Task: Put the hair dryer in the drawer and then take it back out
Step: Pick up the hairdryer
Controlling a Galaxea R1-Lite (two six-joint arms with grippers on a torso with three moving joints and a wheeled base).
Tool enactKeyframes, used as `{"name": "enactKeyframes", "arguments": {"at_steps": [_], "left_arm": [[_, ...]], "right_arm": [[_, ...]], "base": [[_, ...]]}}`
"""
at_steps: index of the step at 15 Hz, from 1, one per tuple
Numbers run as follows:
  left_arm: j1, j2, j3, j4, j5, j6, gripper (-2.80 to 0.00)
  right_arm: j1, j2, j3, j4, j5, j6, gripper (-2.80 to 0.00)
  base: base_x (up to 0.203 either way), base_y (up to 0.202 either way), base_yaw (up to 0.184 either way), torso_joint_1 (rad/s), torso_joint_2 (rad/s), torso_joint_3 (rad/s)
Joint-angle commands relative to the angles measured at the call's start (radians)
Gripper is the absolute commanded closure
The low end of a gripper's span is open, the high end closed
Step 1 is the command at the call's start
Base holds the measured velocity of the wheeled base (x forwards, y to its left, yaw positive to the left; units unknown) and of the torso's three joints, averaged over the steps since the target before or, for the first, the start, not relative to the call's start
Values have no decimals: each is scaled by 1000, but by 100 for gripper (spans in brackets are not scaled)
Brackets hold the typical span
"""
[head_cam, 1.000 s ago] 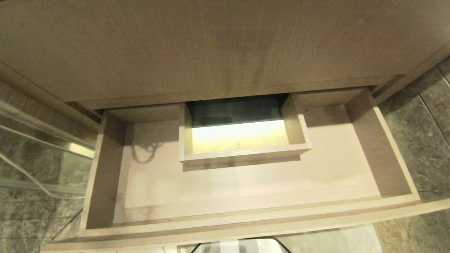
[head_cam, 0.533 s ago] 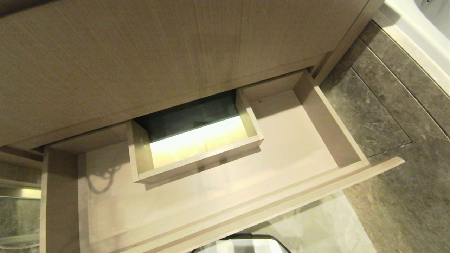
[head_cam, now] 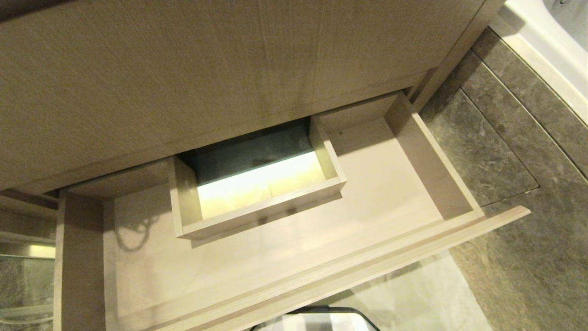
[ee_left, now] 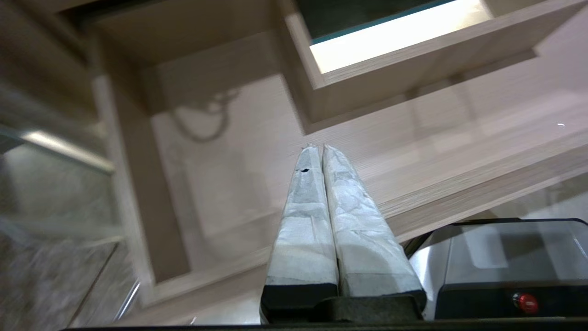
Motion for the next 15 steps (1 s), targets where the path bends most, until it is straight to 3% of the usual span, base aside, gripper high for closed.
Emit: {"name": "enactKeyframes", "arguments": {"at_steps": [1, 15], "left_arm": [[0, 0, 2, 0, 0, 0, 0], [0, 0, 0, 0, 0, 0, 0]], "right_arm": [[1, -38, 40, -3, 1, -1, 0], [1, -38, 40, -3, 2, -1, 0]], "base": [[1, 6, 81, 2, 2, 2], [0, -7, 171, 2, 1, 2]]}}
